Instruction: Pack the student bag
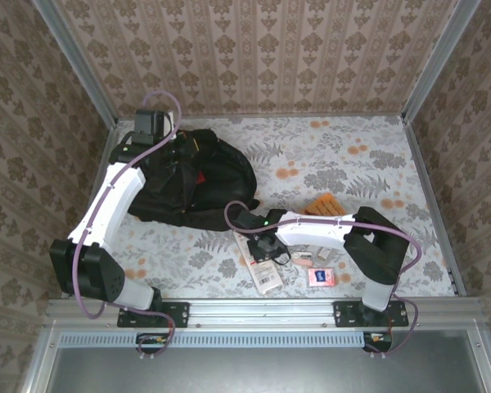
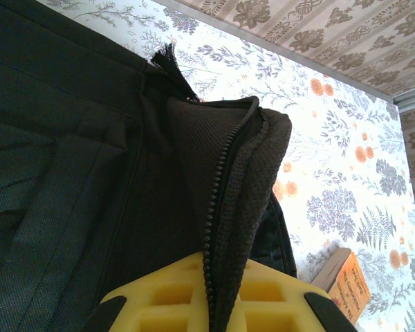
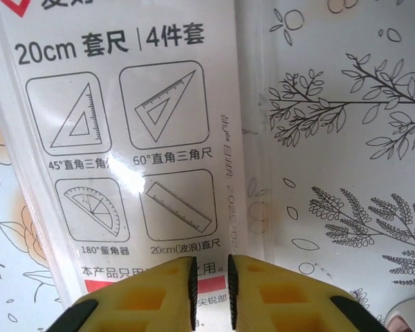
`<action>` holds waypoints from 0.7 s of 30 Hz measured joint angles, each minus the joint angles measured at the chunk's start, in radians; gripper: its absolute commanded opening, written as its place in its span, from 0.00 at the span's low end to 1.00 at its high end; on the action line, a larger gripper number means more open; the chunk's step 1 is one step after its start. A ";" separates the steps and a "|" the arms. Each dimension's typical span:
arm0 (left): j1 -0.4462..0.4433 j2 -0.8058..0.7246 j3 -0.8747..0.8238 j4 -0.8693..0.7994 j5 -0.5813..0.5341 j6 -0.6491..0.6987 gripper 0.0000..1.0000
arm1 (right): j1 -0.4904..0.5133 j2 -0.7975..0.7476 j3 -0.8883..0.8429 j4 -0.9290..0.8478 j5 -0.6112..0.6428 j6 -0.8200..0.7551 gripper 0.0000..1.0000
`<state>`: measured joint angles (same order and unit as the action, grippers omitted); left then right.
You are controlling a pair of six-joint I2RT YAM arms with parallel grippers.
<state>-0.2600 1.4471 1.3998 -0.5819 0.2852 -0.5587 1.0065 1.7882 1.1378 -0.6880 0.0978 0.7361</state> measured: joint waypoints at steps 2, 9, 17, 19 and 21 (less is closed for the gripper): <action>0.000 0.000 0.000 0.000 0.000 0.000 0.00 | 0.000 0.000 0.000 0.000 0.000 0.002 0.06; 0.000 0.000 0.000 0.000 0.000 0.000 0.00 | 0.000 -0.052 -0.048 0.035 -0.031 -0.015 0.70; 0.000 0.000 0.000 0.000 0.000 0.000 0.00 | -0.051 -0.413 -0.393 0.212 -0.245 0.014 0.85; -0.001 0.000 0.000 0.000 0.000 0.000 0.00 | -0.058 -0.471 -0.438 0.239 -0.288 0.038 0.86; -0.002 0.000 0.000 0.000 0.000 0.000 0.00 | -0.056 -0.513 -0.472 0.255 -0.320 0.064 0.87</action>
<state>-0.2623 1.4471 1.3998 -0.5819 0.2848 -0.5583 0.9508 1.2747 0.6662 -0.4328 -0.2226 0.8001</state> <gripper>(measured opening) 0.078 0.865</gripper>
